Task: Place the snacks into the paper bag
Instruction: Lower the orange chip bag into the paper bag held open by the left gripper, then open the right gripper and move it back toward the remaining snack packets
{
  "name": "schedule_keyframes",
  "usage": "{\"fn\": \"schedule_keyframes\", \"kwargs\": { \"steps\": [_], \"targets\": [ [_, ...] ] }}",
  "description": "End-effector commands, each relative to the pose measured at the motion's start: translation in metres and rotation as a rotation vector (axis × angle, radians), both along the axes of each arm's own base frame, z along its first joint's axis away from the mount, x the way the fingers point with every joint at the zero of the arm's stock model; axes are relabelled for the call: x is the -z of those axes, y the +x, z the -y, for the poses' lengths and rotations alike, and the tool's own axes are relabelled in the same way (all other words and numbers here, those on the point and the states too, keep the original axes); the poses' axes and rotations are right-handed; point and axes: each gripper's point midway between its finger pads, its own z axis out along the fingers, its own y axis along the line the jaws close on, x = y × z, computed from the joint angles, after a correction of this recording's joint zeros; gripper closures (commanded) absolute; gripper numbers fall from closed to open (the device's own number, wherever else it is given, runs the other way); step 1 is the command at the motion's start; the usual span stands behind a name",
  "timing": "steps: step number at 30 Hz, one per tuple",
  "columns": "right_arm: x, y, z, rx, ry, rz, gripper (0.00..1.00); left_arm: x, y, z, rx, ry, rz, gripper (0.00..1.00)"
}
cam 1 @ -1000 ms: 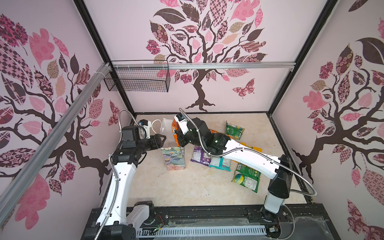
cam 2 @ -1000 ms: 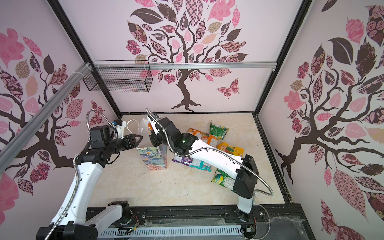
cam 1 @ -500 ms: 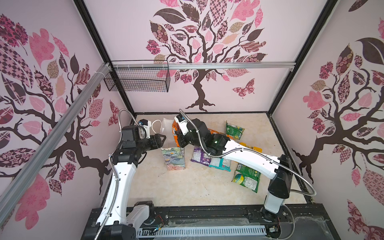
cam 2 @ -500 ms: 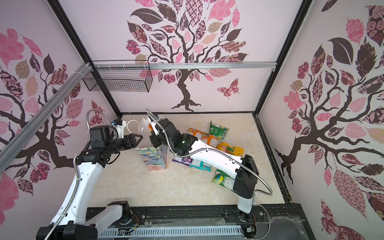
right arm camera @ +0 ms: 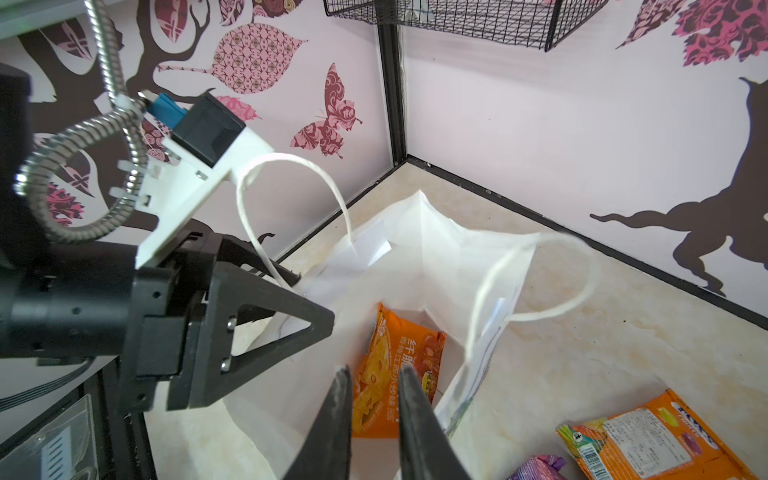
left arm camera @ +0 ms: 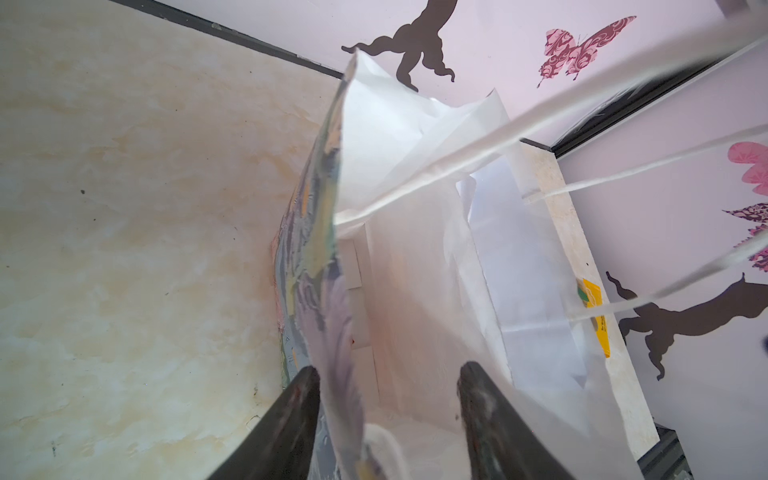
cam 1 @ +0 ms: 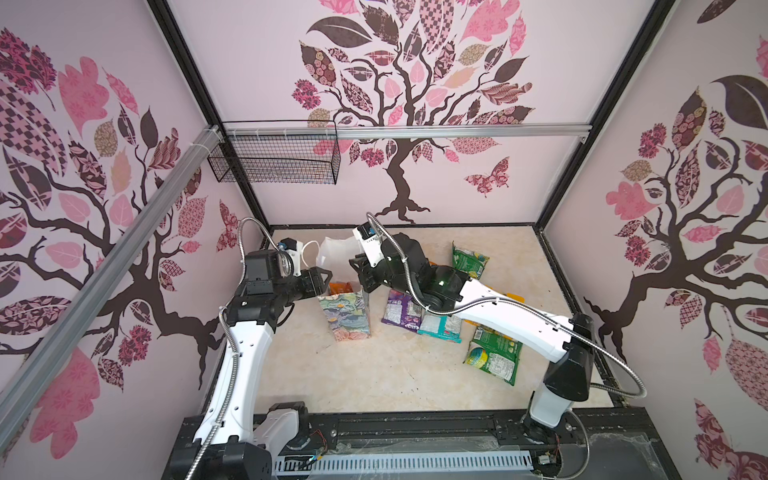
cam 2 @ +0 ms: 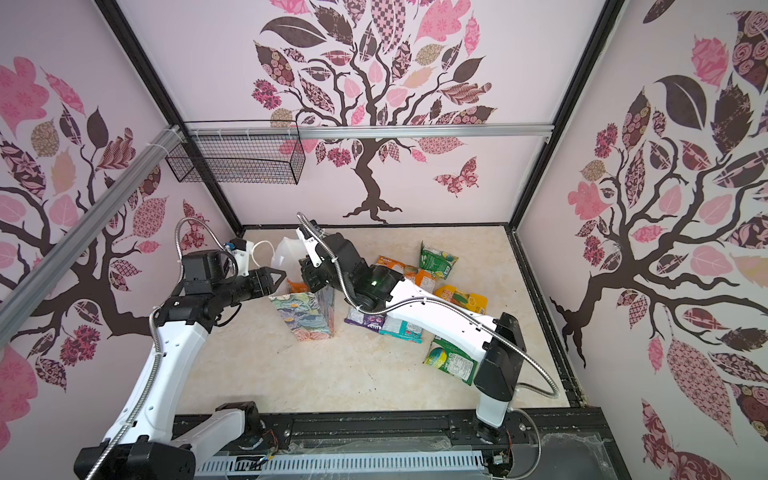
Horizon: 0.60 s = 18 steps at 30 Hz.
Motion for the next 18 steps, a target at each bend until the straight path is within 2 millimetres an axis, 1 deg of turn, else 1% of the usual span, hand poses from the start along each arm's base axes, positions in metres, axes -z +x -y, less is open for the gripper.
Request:
{"fn": "schedule_keyframes", "kwargs": {
  "steps": [1, 4, 7, 11, 13, 14, 18],
  "targets": [
    [-0.062, -0.016, 0.019, -0.034, 0.075, 0.062, 0.77, -0.01, 0.004, 0.003, 0.013, -0.001, 0.036, 0.43],
    [-0.07, -0.024, 0.031, -0.036, 0.077, 0.063, 0.76, -0.02, 0.006, 0.001, -0.002, -0.011, 0.046, 0.43],
    [-0.067, -0.029, 0.047, -0.018, 0.035, 0.069, 0.76, -0.027, 0.006, -0.002, -0.018, 0.002, 0.045, 0.43],
    [-0.045, -0.032, 0.071, 0.023, -0.089, 0.071, 0.76, -0.038, 0.007, -0.006, -0.041, 0.019, 0.074, 0.41],
    [-0.033, -0.032, 0.086, 0.063, -0.129, 0.062, 0.76, -0.044, 0.007, -0.007, -0.045, 0.019, 0.082, 0.4],
    [-0.029, -0.033, 0.093, 0.078, -0.137, 0.058, 0.76, -0.045, 0.007, -0.006, -0.043, 0.017, 0.083, 0.4],
    [0.0, -0.029, 0.127, 0.155, -0.147, -0.01, 0.75, -0.048, 0.005, -0.005, -0.039, 0.009, 0.082, 0.4]
  ]
}}
